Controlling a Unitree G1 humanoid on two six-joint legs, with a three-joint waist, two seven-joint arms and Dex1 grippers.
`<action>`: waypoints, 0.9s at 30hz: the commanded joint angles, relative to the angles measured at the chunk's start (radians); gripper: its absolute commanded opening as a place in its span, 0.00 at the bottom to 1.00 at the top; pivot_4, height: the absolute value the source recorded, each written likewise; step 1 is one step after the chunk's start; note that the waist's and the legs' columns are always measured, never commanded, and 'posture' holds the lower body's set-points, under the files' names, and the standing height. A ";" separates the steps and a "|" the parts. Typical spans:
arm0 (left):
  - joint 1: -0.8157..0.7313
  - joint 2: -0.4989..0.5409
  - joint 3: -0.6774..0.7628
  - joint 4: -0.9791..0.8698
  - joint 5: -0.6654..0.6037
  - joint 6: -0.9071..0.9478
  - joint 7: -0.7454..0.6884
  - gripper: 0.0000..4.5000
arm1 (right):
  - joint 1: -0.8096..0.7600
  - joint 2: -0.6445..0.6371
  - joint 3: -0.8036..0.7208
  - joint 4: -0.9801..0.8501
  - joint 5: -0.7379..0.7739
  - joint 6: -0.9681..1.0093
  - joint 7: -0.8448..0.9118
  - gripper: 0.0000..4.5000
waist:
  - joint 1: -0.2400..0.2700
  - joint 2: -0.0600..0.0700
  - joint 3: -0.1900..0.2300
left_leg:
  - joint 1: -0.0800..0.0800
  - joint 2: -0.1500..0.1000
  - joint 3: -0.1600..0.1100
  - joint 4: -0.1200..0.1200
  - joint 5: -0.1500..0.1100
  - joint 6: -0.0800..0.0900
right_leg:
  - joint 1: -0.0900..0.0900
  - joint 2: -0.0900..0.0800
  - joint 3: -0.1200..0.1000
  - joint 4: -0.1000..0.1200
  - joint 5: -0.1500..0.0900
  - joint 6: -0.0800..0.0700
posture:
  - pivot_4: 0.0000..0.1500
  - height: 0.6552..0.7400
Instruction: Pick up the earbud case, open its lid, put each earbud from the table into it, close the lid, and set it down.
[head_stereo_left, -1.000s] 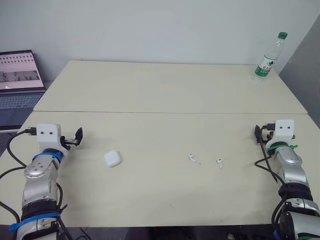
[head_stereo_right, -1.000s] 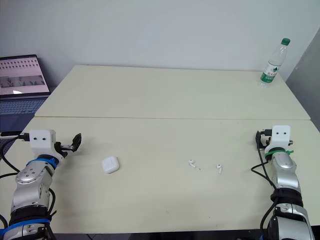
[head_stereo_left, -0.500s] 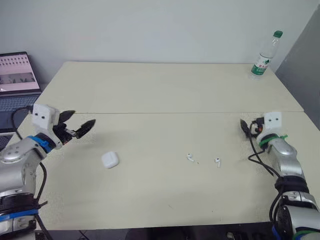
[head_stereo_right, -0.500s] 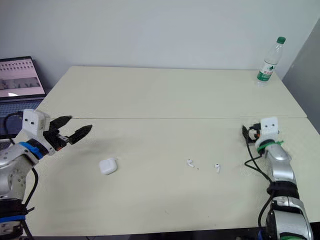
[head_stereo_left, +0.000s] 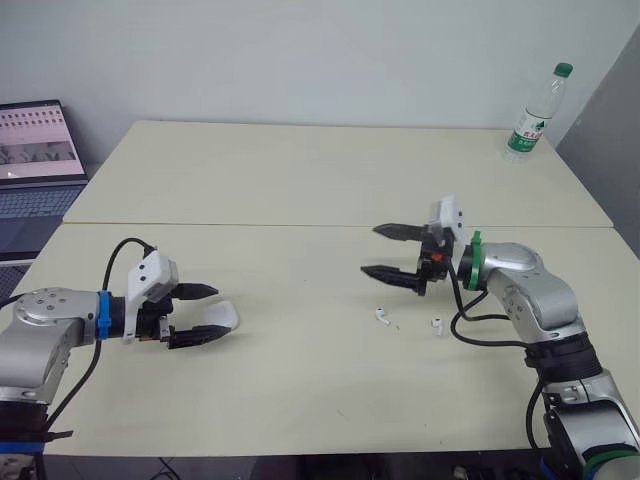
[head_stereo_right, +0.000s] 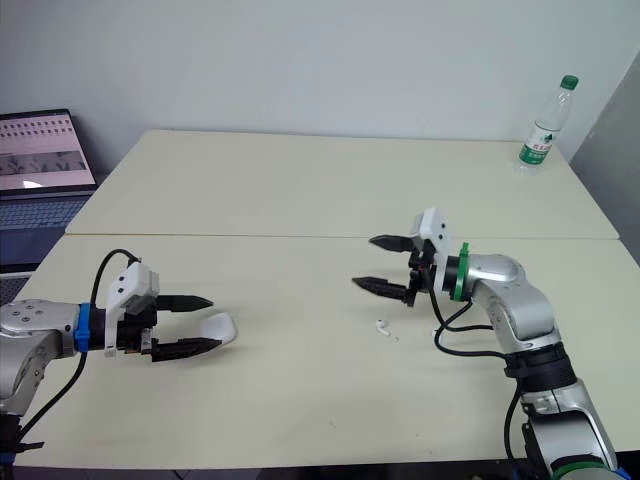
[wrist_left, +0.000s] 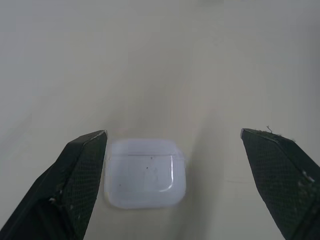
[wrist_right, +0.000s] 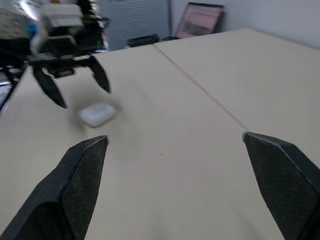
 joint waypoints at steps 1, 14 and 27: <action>-0.022 -0.014 -0.024 0.051 0.044 -0.067 -0.015 1.00 | -0.005 -0.014 0.014 -0.060 0.023 0.024 0.042 1.00 | 0.000 0.000 0.000 | 0.000 0.000 0.000 0.000 0.000 0.000 | 0.000 0.000 0.000 0.000 0.000 0.000 | 1.00 1.00; -0.077 -0.085 -0.083 0.227 0.133 -0.213 -0.046 0.88 | -0.028 -0.016 0.023 -0.118 0.023 0.058 0.071 1.00 | 0.003 0.000 0.000 | 0.000 0.000 0.000 0.000 0.000 0.000 | 0.000 0.000 -0.002 0.001 0.000 -0.001 | 1.00 1.00; -0.276 -0.205 -0.051 0.098 0.143 -0.289 0.114 0.62 | -0.114 0.046 -0.055 -0.060 0.077 0.332 -0.167 1.00 | 0.017 -0.001 0.000 | -0.001 0.000 -0.001 0.001 0.000 0.000 | -0.001 0.000 -0.002 0.001 0.000 -0.001 | 1.00 1.00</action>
